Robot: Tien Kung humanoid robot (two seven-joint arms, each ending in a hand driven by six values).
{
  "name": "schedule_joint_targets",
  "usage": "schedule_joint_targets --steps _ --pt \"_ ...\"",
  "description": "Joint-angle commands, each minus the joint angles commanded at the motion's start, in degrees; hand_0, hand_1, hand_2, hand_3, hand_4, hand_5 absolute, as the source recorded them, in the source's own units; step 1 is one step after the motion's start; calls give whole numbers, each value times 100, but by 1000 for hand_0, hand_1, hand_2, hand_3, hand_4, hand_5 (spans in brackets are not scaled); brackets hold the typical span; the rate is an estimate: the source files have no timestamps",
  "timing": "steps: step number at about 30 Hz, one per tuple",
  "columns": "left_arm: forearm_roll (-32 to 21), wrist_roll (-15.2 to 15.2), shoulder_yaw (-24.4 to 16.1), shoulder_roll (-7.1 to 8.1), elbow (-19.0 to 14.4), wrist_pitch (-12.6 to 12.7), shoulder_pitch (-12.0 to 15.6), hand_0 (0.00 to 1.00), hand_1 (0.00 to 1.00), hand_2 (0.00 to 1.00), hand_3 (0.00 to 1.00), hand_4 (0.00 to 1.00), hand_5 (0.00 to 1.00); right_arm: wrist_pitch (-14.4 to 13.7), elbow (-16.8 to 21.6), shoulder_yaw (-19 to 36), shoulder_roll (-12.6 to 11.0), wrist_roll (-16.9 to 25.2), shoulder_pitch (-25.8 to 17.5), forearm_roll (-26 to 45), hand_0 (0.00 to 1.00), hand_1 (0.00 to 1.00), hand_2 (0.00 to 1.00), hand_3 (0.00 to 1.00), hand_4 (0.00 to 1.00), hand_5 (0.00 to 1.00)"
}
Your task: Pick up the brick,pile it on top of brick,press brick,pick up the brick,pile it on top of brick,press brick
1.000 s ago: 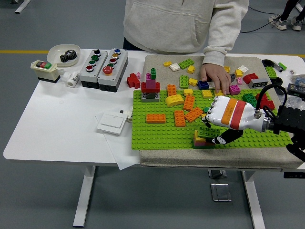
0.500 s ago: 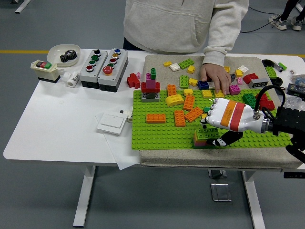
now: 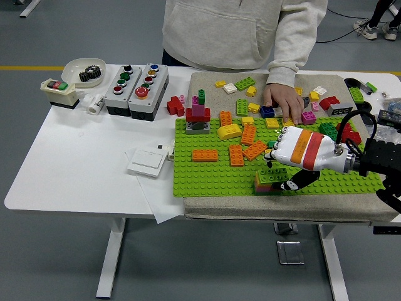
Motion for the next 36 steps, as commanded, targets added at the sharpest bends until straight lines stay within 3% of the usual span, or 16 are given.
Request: schedule_joint_targets --steps 22,23,28,29,34,36 --pt "10 1 9 12 -12 -3 -7 690 732 740 595 688 661 112 51 147 38 -2 -42 15 181 128 239 505 898 553" --pt "8 0 11 12 -12 -3 -8 689 732 740 595 688 660 116 38 154 43 -9 -44 19 180 135 242 538 940 551" --pt "-5 -4 17 13 -12 0 -11 689 732 740 595 688 660 176 44 170 44 -53 -54 96 180 135 242 538 940 551" --pt "-5 -4 17 13 -12 0 -11 688 732 740 595 688 661 178 45 170 44 -54 -55 99 188 137 243 596 998 582" --pt "-7 -6 20 14 -12 -1 -17 688 732 740 595 688 661 274 113 177 38 -55 -54 200 188 137 243 596 998 582" --pt "0 -5 18 14 -12 -3 -18 687 732 740 596 688 661 289 124 177 37 -58 -54 247 202 141 244 652 998 611"
